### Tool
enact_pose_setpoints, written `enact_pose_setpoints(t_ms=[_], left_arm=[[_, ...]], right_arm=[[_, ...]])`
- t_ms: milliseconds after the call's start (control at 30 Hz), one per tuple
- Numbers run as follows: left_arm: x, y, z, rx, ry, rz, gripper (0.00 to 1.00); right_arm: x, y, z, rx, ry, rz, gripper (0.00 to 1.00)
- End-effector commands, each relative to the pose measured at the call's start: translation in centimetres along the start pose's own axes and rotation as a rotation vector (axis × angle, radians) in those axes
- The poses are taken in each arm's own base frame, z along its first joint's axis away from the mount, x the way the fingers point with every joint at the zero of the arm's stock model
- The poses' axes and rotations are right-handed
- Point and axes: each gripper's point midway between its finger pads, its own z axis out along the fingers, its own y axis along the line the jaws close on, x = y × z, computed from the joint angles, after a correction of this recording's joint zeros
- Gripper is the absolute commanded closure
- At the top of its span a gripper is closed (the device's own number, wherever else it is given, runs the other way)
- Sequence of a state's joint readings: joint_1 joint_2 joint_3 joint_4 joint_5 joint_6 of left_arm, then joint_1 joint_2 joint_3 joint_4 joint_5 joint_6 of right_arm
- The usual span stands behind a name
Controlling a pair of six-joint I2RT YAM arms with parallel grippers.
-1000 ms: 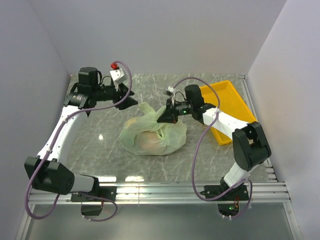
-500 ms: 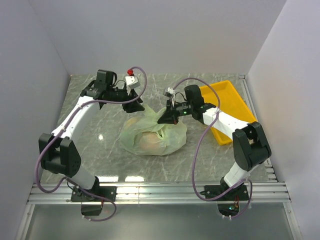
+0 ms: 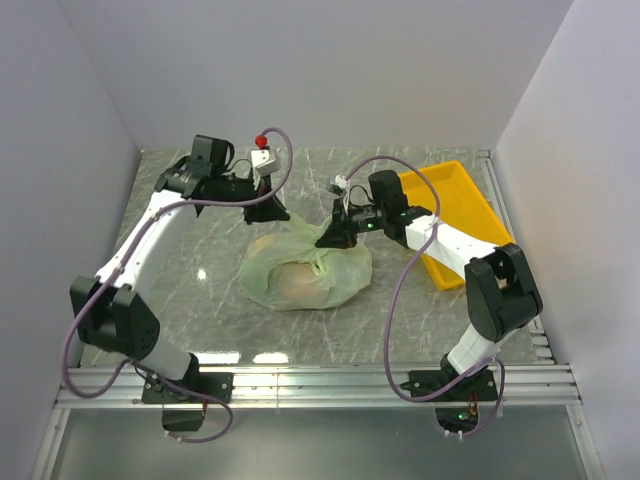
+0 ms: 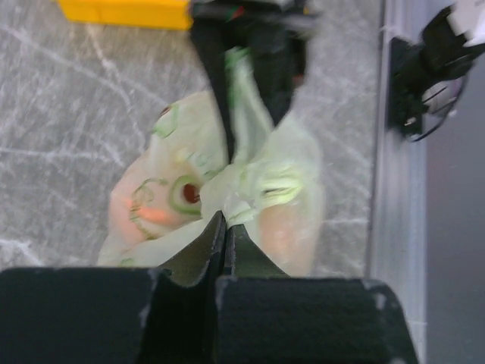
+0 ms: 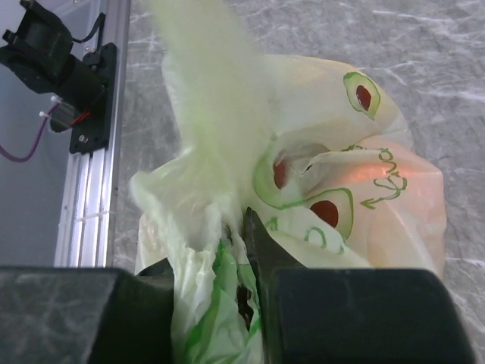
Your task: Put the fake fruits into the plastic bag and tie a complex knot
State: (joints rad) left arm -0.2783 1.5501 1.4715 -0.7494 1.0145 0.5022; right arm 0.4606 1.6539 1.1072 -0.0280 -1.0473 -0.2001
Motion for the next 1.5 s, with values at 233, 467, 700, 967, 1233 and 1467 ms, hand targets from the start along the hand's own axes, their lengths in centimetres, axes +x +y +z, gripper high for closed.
enact_pose_setpoints(t_ms=[233, 467, 700, 967, 1233, 1467], left_arm=[[0.1, -7.6, 0.7, 0.169, -0.007, -0.06, 0.99], [7.6, -6.9, 5.9, 0.112, 0.198, -0.182, 0.99], [11.4, -2.5, 9.8, -0.164, 0.248, -0.315, 1.0], [13.8, 3.1, 11.5, -0.466, 0.208, -0.521, 1.0], [10.6, 5.5, 14.0, -0.471, -0.021, -0.745, 1.0], [8.4, 4.7, 14.6, -0.345, -0.157, -0.794, 1.0]], right_arm=[[-2.1, -2.3, 1.1, 0.093, -0.045, 0.027, 1.0], [-2.9, -2.9, 0.8, 0.179, -0.092, 0.179, 1.0], [-3.5, -1.2, -0.3, 0.172, -0.134, 0.226, 1.0], [-2.4, 1.4, -1.4, 0.142, -0.144, 0.28, 1.0], [-1.1, 1.7, -0.9, 0.121, -0.117, 0.302, 1.0], [0.0, 3.2, -0.9, 0.062, -0.05, 0.305, 0.76]])
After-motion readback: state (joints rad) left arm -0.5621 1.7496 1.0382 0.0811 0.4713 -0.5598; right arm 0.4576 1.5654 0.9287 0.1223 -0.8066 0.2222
